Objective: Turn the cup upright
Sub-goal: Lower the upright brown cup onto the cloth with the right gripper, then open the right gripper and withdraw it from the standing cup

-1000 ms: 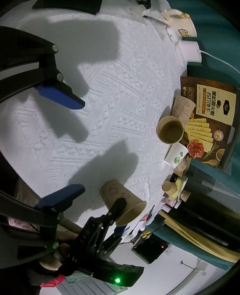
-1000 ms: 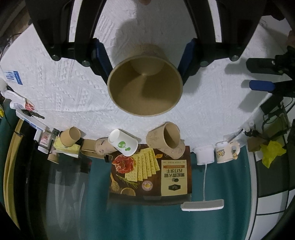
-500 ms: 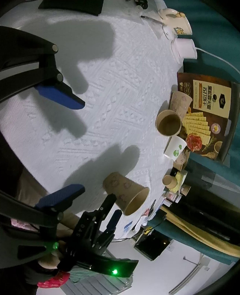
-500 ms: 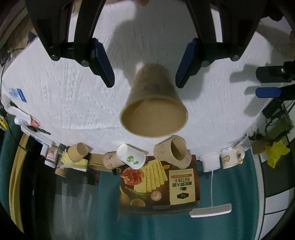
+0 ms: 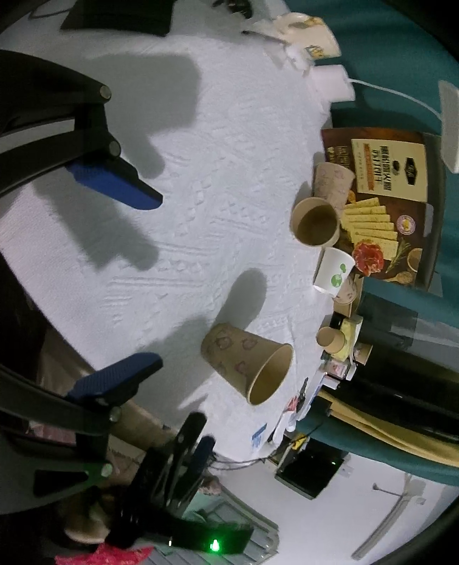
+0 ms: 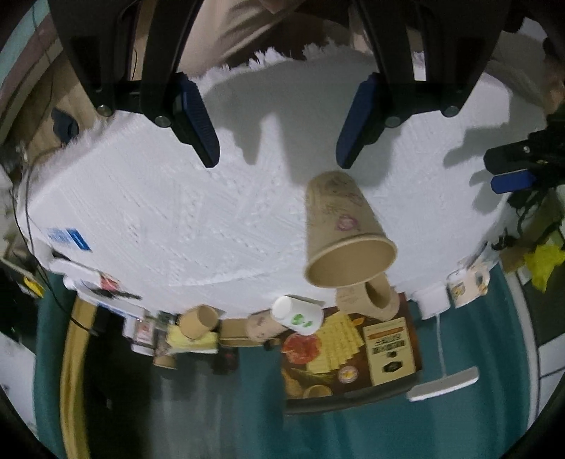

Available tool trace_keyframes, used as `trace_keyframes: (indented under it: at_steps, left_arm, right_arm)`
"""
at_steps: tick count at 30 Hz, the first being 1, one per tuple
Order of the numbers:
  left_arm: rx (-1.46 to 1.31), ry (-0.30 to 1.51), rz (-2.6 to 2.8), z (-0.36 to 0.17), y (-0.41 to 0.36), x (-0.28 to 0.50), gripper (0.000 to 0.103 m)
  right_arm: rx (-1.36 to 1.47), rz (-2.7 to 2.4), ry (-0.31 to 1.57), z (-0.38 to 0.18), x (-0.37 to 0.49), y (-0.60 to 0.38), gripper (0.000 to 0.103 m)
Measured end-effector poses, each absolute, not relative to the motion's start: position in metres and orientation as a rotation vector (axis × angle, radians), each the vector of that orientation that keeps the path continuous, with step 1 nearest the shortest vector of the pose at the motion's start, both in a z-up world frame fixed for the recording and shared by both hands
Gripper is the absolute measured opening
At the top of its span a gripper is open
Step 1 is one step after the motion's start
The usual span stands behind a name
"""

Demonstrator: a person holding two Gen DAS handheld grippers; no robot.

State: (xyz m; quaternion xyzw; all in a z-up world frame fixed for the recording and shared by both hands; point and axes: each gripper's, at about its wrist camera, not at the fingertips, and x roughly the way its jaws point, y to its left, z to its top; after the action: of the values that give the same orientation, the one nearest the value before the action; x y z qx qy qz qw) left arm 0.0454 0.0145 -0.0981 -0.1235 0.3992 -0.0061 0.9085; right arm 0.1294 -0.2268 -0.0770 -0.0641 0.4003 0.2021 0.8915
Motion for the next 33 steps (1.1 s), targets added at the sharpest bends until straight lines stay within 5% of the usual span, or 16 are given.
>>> trace_keyframes:
  at_steps: [33]
  left_arm:
    - [-0.006, 0.372, 0.011, 0.044, -0.029, 0.021, 0.083]
  right_arm:
    - [-0.065, 0.314, 0.519, 0.089, 0.08, -0.284, 0.07]
